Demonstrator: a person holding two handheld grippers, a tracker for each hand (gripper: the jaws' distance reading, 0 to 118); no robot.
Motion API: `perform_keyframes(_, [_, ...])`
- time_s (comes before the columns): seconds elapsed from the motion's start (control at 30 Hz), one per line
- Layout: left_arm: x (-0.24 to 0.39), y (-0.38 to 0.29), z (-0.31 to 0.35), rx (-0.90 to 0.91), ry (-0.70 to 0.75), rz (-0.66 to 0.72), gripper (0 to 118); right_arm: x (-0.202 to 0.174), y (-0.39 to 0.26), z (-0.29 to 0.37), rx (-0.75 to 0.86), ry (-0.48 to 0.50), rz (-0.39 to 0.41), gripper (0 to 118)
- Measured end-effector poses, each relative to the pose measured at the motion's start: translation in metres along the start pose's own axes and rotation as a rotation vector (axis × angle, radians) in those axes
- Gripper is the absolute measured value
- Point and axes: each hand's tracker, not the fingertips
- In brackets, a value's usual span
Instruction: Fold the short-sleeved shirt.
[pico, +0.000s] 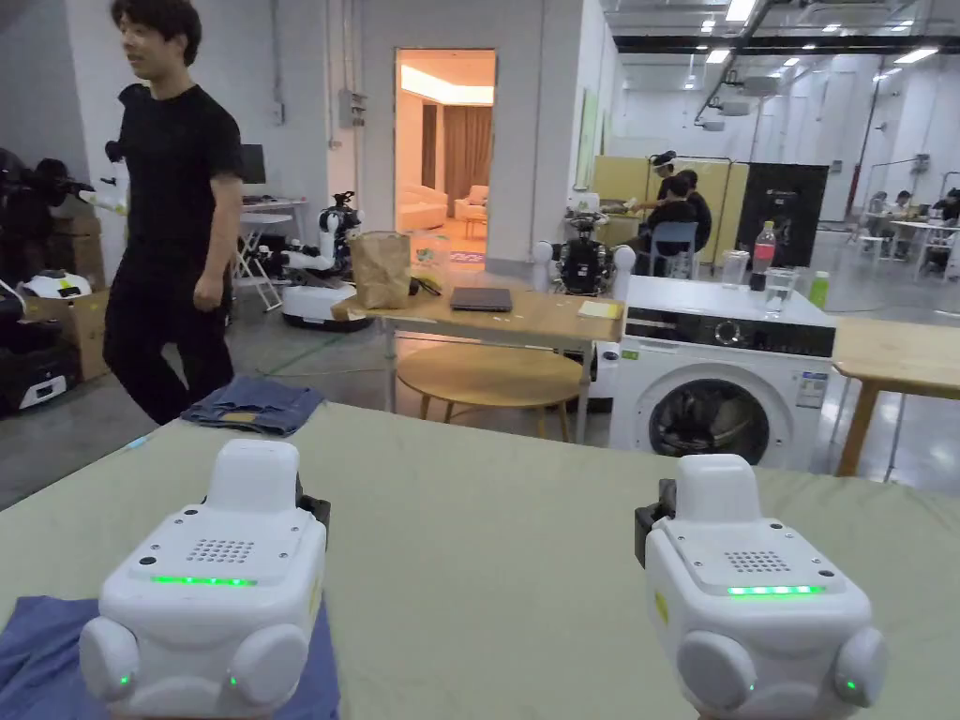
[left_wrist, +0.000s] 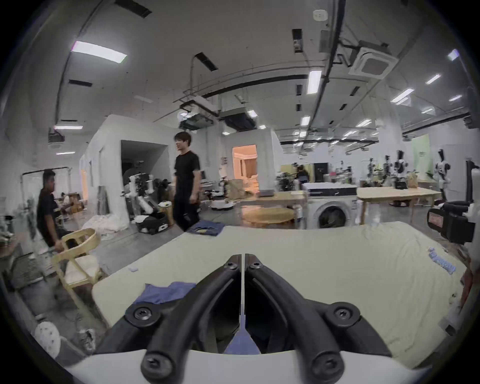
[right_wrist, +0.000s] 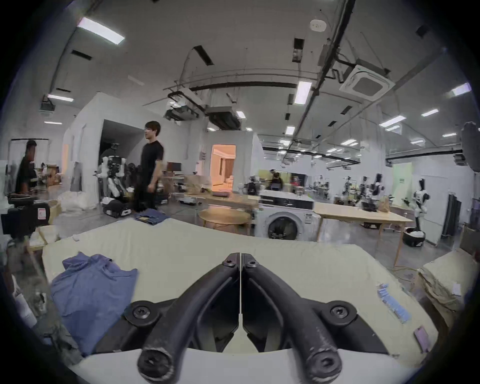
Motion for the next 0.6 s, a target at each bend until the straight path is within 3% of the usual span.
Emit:
perform_keyframes(0.13, [-0.054, -0.024, 0.011, -0.103, 0.133, -0.012, 0, -0.065, -0.010, -0.009, -0.040, 0.158, -0.015, 0])
perform_keyframes(0.23, [-0.081, -0.042, 0.001, -0.195, 0.168, 0.003, 0, -0.096, -0.021, -0.011, -0.062, 0.220, -0.028, 0])
perform_keyframes(0.33, [-0.090, -0.057, -0.037, -0.346, 0.120, 0.003, 0, -0.108, -0.036, -0.020, -0.081, 0.238, -0.016, 0])
perform_keyframes(0.43, [-0.092, -0.081, -0.097, -0.527, -0.028, 0.035, 0, -0.111, -0.049, -0.031, -0.106, 0.235, -0.005, 0])
perform_keyframes(0.47, [-0.091, -0.089, -0.120, -0.565, -0.088, 0.041, 5, -0.110, -0.053, -0.036, -0.114, 0.229, -0.002, 0])
perform_keyframes(0.5, [-0.089, -0.095, -0.139, -0.614, -0.107, 0.050, 35, -0.109, -0.057, -0.039, -0.123, 0.219, -0.002, 0])
perform_keyframes(0.53, [-0.089, -0.101, -0.161, -0.654, -0.114, 0.062, 97, -0.109, -0.060, -0.046, -0.137, 0.212, -0.005, 0])
perform_keyframes(0.57, [-0.089, -0.107, -0.183, -0.684, -0.119, 0.045, 114, -0.108, -0.065, -0.053, -0.155, 0.206, -0.008, 0])
perform_keyframes(0.6, [-0.089, -0.114, -0.201, -0.712, -0.117, 0.038, 118, -0.107, -0.069, -0.058, -0.168, 0.198, -0.008, 0])
